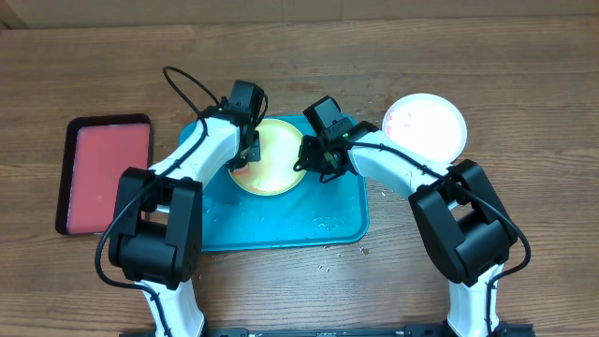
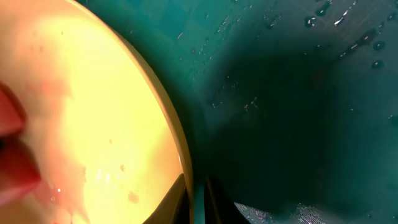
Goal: Clean dirty plates on tray and stack at the side
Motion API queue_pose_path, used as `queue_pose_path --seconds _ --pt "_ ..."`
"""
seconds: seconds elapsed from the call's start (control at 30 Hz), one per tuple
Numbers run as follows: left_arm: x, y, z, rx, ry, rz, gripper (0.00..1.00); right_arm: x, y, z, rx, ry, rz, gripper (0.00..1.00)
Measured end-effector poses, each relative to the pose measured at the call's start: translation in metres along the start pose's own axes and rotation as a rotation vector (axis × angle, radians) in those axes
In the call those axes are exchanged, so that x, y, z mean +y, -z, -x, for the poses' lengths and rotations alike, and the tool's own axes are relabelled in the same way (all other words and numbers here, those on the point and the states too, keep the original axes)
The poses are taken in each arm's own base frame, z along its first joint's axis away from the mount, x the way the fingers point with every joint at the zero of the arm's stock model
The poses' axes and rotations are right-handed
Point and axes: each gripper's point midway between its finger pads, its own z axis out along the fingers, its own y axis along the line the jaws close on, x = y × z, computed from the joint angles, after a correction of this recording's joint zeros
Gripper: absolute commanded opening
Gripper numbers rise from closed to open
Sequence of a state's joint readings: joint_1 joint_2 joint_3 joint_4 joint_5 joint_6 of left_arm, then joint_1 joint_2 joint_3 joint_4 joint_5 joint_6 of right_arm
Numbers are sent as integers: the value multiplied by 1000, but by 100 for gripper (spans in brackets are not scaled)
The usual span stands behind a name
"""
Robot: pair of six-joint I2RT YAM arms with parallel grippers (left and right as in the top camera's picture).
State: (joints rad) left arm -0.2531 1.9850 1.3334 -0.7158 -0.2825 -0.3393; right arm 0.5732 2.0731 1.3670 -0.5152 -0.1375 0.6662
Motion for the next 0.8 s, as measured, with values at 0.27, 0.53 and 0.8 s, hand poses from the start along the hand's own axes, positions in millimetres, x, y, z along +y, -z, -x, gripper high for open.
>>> queue_pose_path --seconds 0.27,0.53,0.8 --pt "10 18 22 -20 72 11 4 -2 0 2 -4 82 -7 4" --pt "81 41 24 -2 345 42 4 -6 16 0 45 172 -76 4" --pt "199 53 23 -15 660 46 4 35 59 38 -101 393 -153 4"
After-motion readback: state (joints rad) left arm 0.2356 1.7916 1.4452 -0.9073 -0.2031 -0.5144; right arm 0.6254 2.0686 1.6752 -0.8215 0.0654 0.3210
